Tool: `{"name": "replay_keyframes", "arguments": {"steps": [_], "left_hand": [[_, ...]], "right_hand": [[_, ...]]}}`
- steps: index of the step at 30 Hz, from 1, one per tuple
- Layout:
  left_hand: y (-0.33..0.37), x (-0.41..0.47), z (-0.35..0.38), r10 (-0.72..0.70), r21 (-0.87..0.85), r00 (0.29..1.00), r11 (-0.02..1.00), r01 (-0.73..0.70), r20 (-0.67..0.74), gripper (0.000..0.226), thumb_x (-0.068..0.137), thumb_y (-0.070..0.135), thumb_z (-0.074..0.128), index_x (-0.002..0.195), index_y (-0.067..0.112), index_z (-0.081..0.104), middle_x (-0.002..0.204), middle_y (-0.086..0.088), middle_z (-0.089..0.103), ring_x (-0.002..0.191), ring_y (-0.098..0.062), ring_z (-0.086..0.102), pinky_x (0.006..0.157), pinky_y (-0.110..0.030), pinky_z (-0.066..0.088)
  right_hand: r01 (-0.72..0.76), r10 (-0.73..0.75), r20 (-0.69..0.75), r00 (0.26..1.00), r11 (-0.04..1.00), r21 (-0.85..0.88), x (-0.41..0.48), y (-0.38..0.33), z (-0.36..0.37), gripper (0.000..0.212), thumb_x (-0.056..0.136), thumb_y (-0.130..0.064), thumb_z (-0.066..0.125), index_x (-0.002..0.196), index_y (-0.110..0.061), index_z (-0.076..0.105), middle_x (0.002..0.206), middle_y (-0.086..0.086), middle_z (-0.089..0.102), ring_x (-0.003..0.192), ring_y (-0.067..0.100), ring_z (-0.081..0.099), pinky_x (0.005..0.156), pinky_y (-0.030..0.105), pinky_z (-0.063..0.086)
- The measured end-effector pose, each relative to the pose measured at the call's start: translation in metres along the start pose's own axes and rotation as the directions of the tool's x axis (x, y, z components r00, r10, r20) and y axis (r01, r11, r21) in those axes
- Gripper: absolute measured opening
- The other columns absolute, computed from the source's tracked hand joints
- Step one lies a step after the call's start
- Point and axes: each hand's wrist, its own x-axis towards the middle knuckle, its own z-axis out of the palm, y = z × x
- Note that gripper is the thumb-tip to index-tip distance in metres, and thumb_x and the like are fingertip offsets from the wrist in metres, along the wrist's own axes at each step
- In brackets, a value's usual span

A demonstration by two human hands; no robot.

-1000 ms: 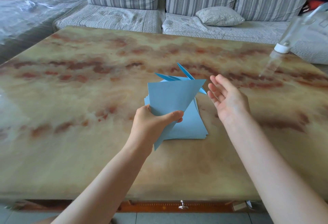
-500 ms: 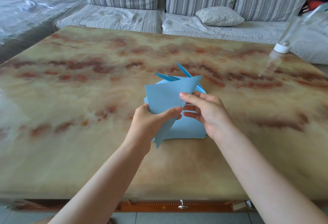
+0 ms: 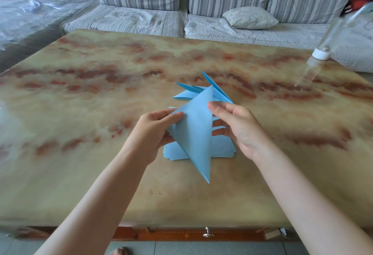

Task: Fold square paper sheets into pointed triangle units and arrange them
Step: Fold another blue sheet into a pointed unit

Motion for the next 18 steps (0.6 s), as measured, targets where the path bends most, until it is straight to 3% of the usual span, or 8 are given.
{"name": "replay_keyframes", "arguments": {"steps": [2, 4, 7, 10, 14, 18], "left_hand": [[0.000, 0.002, -0.001, -0.002, -0.069, 1.000, 0.998, 0.000, -0.029, 0.010, 0.091, 0.010, 0.060, 0.090, 0.013, 0.069, 0.072, 0.001, 0.072, 0.060, -0.007, 0.066, 0.056, -0.018, 0.054], [0.001, 0.005, -0.003, -0.006, -0.149, 0.998, 0.989, -0.002, -0.057, 0.010, 0.090, 0.007, 0.060, 0.089, 0.012, 0.068, 0.068, 0.002, 0.072, 0.058, -0.007, 0.067, 0.055, -0.018, 0.055], [0.002, 0.008, -0.006, -0.020, -0.218, 0.997, 0.976, 0.004, -0.073, 0.009, 0.090, 0.005, 0.059, 0.091, 0.010, 0.067, 0.068, 0.000, 0.072, 0.058, -0.008, 0.068, 0.055, -0.018, 0.054], [0.001, 0.010, -0.006, -0.030, -0.237, 0.998, 0.971, 0.015, -0.059, 0.008, 0.090, 0.005, 0.059, 0.092, 0.007, 0.066, 0.068, -0.001, 0.072, 0.058, -0.009, 0.068, 0.053, -0.018, 0.054], [-0.001, 0.010, -0.003, -0.036, -0.233, 0.998, 0.972, 0.025, -0.044, 0.009, 0.090, 0.005, 0.058, 0.095, 0.006, 0.066, 0.071, -0.003, 0.073, 0.059, -0.010, 0.068, 0.053, -0.018, 0.054], [-0.004, 0.010, -0.001, -0.040, -0.235, 0.999, 0.972, 0.031, -0.033, 0.009, 0.090, 0.005, 0.058, 0.093, 0.006, 0.066, 0.075, -0.004, 0.073, 0.060, -0.011, 0.069, 0.053, -0.019, 0.055]], "right_hand": [[0.152, -0.153, -0.020, 0.988, 0.987, -0.046, -0.001, 0.003, -0.004, 0.026, 0.092, -0.009, 0.061, 0.114, -0.021, 0.064, 0.110, -0.004, 0.066, 0.082, 0.012, 0.065, 0.067, 0.024, 0.052], [0.317, -0.314, 0.043, 0.949, 0.936, -0.156, -0.004, 0.005, -0.010, 0.039, 0.087, 0.001, 0.063, 0.109, -0.031, 0.067, 0.124, -0.012, 0.055, 0.101, 0.007, 0.059, 0.083, 0.024, 0.051], [0.464, -0.411, 0.230, 0.882, 0.839, -0.284, -0.011, 0.005, -0.014, 0.035, 0.071, -0.019, 0.078, 0.093, -0.045, 0.072, 0.130, -0.018, 0.045, 0.118, 0.004, 0.047, 0.099, 0.020, 0.039], [0.503, -0.438, 0.255, 0.862, 0.801, -0.326, -0.012, 0.007, -0.013, 0.026, 0.061, -0.041, 0.079, 0.083, -0.052, 0.071, 0.126, -0.023, 0.044, 0.113, 0.004, 0.041, 0.107, 0.026, 0.031], [0.545, -0.473, 0.282, 0.834, 0.783, -0.300, -0.014, 0.007, -0.012, 0.025, 0.059, -0.051, 0.080, 0.082, -0.051, 0.071, 0.125, -0.032, 0.044, 0.121, 0.007, 0.037, 0.109, 0.027, 0.028], [0.533, -0.479, 0.247, 0.842, 0.807, -0.255, -0.014, 0.008, -0.011, 0.014, 0.063, -0.041, 0.077, 0.075, -0.046, 0.073, 0.126, -0.027, 0.051, 0.126, 0.006, 0.038, 0.110, 0.028, 0.028]]}}
